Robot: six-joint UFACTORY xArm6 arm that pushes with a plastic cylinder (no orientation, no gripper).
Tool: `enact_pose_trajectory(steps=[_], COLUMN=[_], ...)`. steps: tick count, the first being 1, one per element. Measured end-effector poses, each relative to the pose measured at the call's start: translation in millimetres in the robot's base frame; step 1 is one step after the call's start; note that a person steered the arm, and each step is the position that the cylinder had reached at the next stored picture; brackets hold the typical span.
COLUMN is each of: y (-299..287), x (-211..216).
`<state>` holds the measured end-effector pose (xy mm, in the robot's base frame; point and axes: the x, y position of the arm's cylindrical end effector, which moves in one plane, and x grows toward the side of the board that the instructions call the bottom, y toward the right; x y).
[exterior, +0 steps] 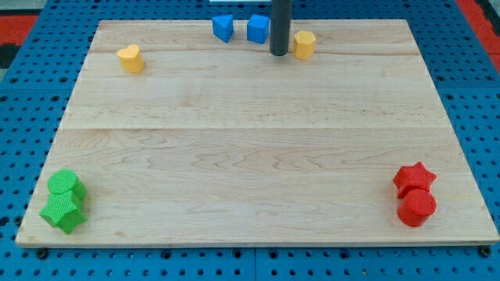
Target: Move the yellow heart into the yellow hexagon
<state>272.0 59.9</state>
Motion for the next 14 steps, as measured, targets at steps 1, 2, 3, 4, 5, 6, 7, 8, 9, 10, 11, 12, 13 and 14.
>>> enact_pose_trajectory(steps=[1,2,3,4,5,6,7,8,9,10,11,12,13,14], y=[44.3,50.4,73.7,89.5,71.6,70.3,97.6,59.3,-14.4,-98.3,-173.5,-255.5,-304.3,-247.1], x=[0.2,-12.6,-25.8,-26.0,-26.7,-48.6,-38.9,-17.2,-1.9,1.5,39.6,72.5,56.0,55.3])
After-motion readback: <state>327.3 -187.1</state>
